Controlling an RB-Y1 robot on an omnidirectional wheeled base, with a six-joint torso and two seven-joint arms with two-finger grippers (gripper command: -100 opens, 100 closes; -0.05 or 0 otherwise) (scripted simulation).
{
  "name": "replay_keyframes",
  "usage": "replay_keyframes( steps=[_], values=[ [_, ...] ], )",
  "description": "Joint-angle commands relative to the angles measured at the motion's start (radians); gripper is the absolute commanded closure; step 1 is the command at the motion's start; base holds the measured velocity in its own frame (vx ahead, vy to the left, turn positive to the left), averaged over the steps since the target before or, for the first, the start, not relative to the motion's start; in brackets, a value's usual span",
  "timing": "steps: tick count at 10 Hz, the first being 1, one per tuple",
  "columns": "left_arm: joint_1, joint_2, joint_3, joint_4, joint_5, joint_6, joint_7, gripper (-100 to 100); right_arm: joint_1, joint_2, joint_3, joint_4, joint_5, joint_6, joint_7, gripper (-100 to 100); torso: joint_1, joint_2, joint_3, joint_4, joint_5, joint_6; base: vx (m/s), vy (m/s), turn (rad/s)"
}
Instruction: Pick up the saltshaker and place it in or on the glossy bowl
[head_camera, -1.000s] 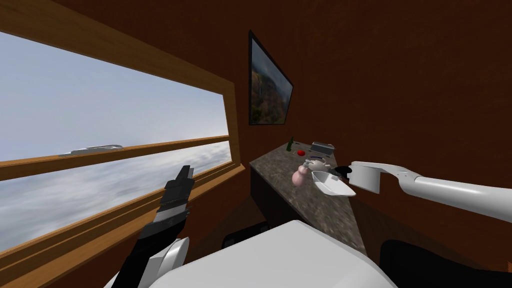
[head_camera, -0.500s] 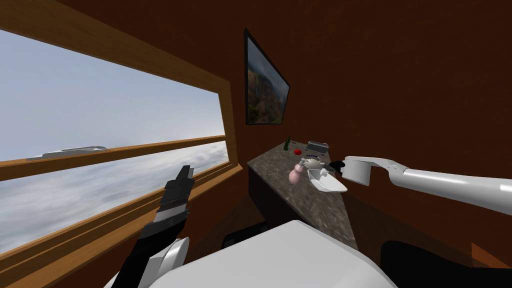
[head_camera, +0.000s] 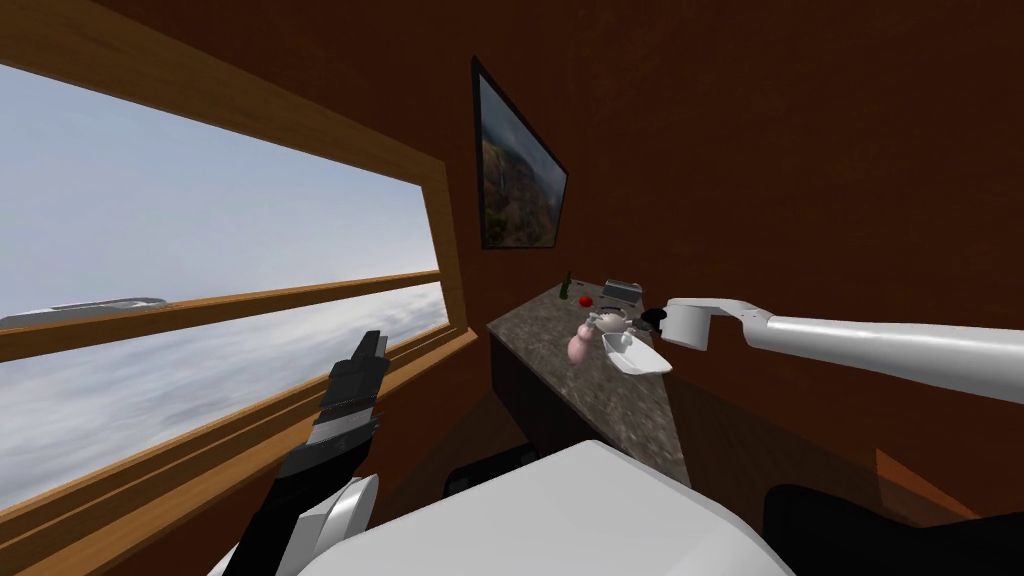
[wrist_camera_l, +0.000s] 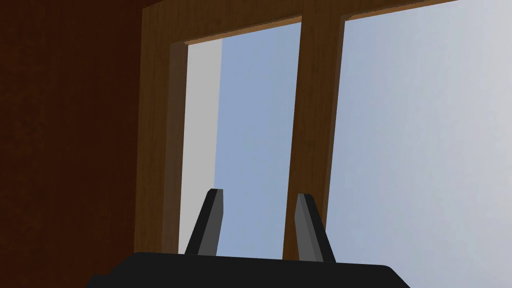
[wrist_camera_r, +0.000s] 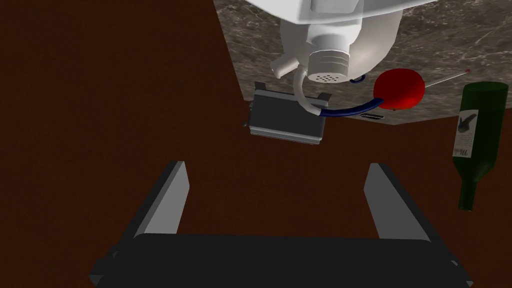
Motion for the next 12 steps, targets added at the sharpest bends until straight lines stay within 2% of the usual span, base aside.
replay_keyframes(
  steps=[1, 2, 4, 5, 6, 7, 12],
  values=[
    [0.0, 0.0, 0.0, 0.0, 0.0, 0.0, 0.0, 0, 0.008, -0.025, -0.05, -0.031, -0.031, 0.048, 0.015, -100, 0.0, 0.0, 0.0, 0.0, 0.0, 0.0, -0.018, -0.002, -0.077],
    [0.0, 0.0, 0.0, 0.0, 0.0, 0.0, 0.0, 0, 0.008, -0.025, -0.057, -0.031, -0.031, 0.048, 0.015, -100, 0.001, 0.0, 0.0, 0.0, 0.0, 0.0, -0.01, -0.003, -0.032],
    [0.0, 0.0, 0.0, 0.0, 0.0, 0.0, 0.0, 0, 0.022, -0.07, -0.114, -0.051, -0.07, 0.093, 0.028, -100, 0.001, 0.0, 0.0, 0.0, 0.0, 0.0, -0.011, 0.0, -0.059],
    [0.0, 0.0, 0.0, 0.0, 0.0, 0.0, 0.0, 0, 0.022, -0.07, -0.12, -0.051, -0.07, 0.093, 0.028, -100, 0.001, 0.0, 0.0, 0.0, 0.0, 0.0, -0.019, -0.009, -0.031],
    [0.0, 0.0, 0.0, 0.0, 0.0, 0.0, 0.0, 0, 0.023, -0.07, -0.108, -0.044, -0.064, 0.083, 0.019, -100, 0.001, 0.0, 0.0, 0.0, 0.0, 0.0, -0.006, -0.003, 0.002],
    [0.0, 0.0, 0.0, 0.0, 0.0, 0.0, 0.0, 0, 0.023, -0.07, -0.11, -0.044, -0.065, 0.084, 0.021, 0, 0.001, 0.0, 0.0, 0.0, 0.0, 0.0, 0.0, 0.0, 0.0],
    [0.0, 0.0, 0.0, 0.0, 0.0, 0.0, 0.0, 0, 0.023, -0.07, -0.11, -0.044, -0.065, 0.084, 0.021, 0, 0.001, -0.001, 0.0, 0.0, 0.0, 0.0, 0.0, 0.0, 0.0]
  ],
)
